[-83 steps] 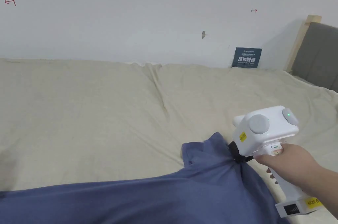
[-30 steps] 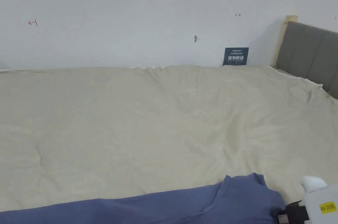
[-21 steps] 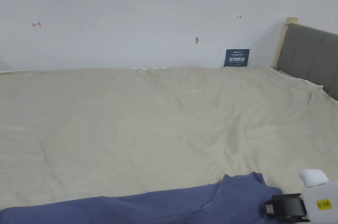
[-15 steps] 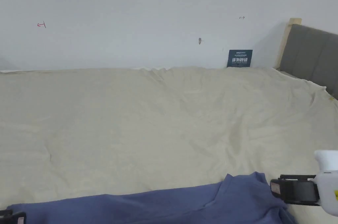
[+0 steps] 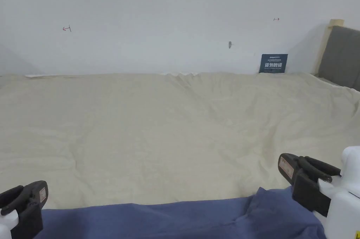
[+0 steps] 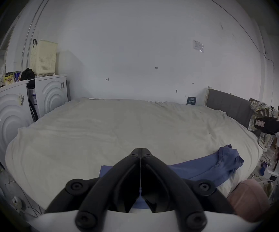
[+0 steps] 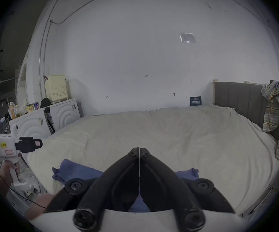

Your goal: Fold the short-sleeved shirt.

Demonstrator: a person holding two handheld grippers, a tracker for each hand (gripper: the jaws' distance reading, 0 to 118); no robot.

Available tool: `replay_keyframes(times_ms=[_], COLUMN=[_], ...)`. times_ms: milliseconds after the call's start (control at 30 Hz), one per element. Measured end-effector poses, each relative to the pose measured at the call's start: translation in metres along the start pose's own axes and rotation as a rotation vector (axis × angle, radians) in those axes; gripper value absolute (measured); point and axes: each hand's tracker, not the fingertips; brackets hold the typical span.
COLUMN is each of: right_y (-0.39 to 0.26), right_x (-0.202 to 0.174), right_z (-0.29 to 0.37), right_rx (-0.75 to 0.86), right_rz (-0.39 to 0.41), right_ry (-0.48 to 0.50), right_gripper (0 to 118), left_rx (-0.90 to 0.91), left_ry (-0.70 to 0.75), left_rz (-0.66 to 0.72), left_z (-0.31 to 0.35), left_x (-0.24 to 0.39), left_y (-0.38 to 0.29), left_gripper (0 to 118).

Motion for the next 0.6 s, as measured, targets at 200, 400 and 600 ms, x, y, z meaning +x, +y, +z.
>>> replay_keyframes(times_ms=[200, 400, 600], right_y=[0.002, 0.000, -0.009], right_x=[0.004, 0.012, -0.001], right_z=[-0.010, -0.025, -0.040], right_rx=[-0.047, -0.097, -0.154], right_rz=[-0.033, -0.016, 0.029], right_ry=[0.056, 0.061, 0.085], right_gripper=[0, 0, 0], left_rx=[0.012, -0.467, -0.692], left_ry=[0.022, -0.244, -0.392], left_rz=[-0.030, 0.297, 0.590], left_z=[0.007, -0.059, -0.125], left_x=[-0.029, -0.138, -0.209], left_y=[0.010, 0.011, -0.045], left_gripper=[0, 0, 117])
